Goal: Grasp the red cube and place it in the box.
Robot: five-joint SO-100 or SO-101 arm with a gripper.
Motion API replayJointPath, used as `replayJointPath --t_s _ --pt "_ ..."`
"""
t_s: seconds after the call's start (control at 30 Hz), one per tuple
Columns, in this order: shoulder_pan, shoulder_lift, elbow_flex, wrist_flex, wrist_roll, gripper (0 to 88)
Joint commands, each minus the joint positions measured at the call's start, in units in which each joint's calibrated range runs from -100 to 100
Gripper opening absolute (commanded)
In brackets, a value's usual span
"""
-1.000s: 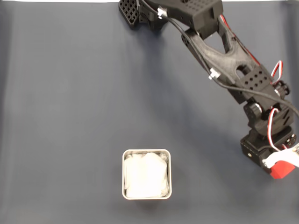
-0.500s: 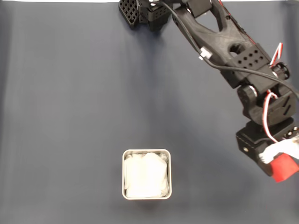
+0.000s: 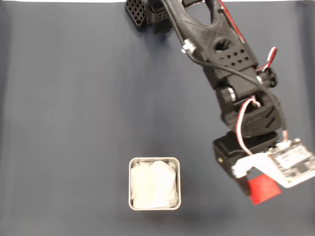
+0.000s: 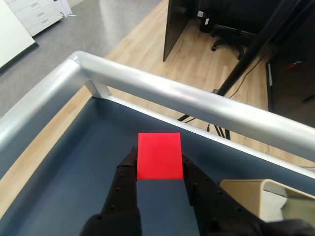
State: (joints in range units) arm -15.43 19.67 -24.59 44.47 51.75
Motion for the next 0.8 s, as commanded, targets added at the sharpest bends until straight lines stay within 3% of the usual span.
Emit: replayJointPath --t_s 0.0,0.77 --pt "2.22 -5.98 0.96 0.28 0.1 8.0" --pt "11.67 -16.9 15.83 -1.27 -0.29 7.8"
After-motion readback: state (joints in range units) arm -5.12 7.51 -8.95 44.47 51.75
